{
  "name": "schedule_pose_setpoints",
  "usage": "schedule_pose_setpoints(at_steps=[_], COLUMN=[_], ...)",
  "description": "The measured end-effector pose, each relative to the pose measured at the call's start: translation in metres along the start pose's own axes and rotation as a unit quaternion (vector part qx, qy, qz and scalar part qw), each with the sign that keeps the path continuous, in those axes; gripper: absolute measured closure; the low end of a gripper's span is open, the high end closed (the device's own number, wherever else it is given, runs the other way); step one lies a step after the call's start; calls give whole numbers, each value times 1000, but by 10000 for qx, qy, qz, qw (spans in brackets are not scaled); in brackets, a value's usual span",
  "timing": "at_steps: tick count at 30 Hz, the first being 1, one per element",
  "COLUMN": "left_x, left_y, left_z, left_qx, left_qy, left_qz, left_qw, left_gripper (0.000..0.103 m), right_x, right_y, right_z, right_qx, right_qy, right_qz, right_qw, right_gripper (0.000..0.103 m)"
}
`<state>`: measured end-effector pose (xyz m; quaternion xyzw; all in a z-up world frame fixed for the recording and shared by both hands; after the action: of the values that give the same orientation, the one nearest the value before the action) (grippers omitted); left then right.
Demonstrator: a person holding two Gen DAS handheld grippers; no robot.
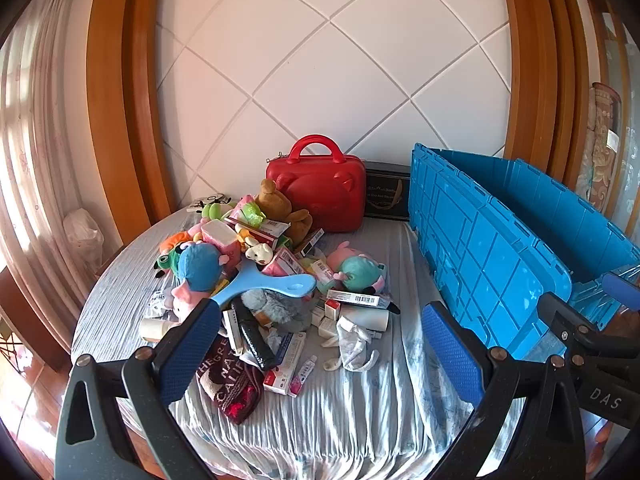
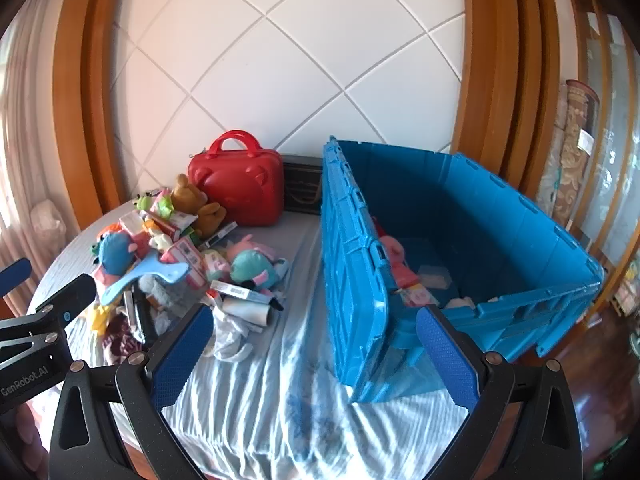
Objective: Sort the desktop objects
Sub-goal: 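Move both tools toward the pile of toys and boxes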
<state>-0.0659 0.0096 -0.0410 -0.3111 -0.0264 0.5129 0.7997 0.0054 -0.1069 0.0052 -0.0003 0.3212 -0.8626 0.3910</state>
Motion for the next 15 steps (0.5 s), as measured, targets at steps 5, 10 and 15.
schedule_pose_setpoints(at_steps=[5,10,15], left_x=[0,-1,1], left_y=[1,2,2], left_z=[-3,-7,-8], left_qx=[32,74,128], left_qy=[32,108,211], left_qz=[-110,-289,-528], left_qw=[9999,9995,9983], left_gripper=[1,1,1], right_x=[-5,-9,-11], right_y=[1,3,3], right_z=[-1,-2,-4], right_qx=[3,-25,-21], right_qy=[-19,-16,-12], right_qz=[-1,-2,-14], right_qw=[10000,10000,10000], right_gripper=[0,0,0])
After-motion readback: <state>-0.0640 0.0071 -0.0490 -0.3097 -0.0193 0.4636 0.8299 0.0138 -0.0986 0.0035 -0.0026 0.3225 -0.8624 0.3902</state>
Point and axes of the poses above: each gripper's, at about its wrist camera, not at the fingertips, and y roughly the way its jaws point, x to its right, z to its top, the point moved 8 cm from there along y, roughly the way its jaws point, and after that the axes turned 15 degrees about y, right-handed, at the moved point
